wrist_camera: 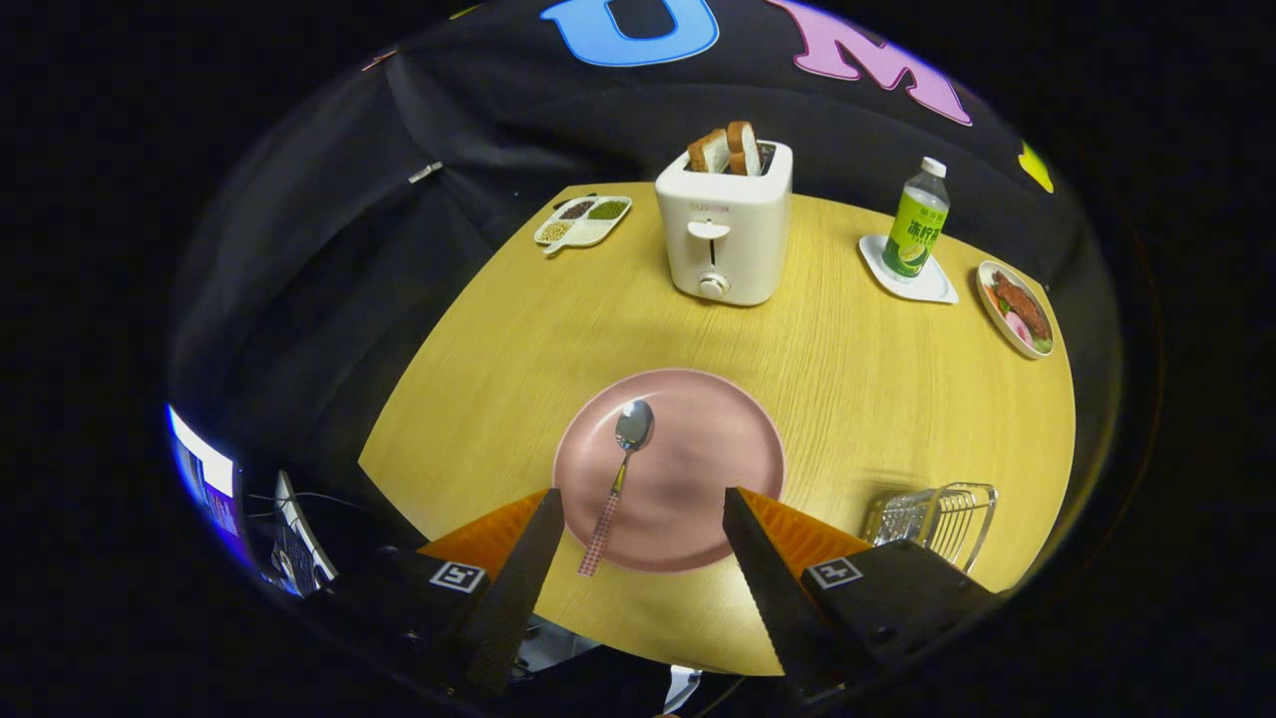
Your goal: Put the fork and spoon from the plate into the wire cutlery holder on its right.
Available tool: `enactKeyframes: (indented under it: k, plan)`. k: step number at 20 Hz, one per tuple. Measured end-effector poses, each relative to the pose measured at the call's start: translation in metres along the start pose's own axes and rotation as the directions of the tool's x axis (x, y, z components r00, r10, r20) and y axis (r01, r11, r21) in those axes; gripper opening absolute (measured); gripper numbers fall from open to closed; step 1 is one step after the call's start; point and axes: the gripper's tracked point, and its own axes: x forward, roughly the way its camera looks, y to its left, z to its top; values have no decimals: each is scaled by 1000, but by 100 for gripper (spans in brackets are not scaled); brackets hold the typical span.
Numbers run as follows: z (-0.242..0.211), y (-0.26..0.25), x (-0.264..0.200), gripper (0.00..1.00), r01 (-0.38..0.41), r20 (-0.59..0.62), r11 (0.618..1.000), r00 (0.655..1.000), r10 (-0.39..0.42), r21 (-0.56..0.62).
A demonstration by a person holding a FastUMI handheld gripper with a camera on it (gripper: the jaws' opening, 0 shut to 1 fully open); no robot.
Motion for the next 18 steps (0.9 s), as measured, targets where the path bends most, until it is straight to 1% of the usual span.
enactKeyframes:
  k: [4,8,10,12,15,18]
  plan:
    - [-11,5,39,100,17,-71,1000,997,-18,-6]
    - [-36,2,74,100,50,-178,998,982,-54,-27]
    - [-44,3,84,100,61,-210,998,976,-61,-5]
    - [-44,-1,91,100,83,-212,996,974,-80,8]
    - [-50,-5,99,100,105,-241,994,965,-105,-11]
    - [-58,-2,105,98,103,-273,995,957,-94,18]
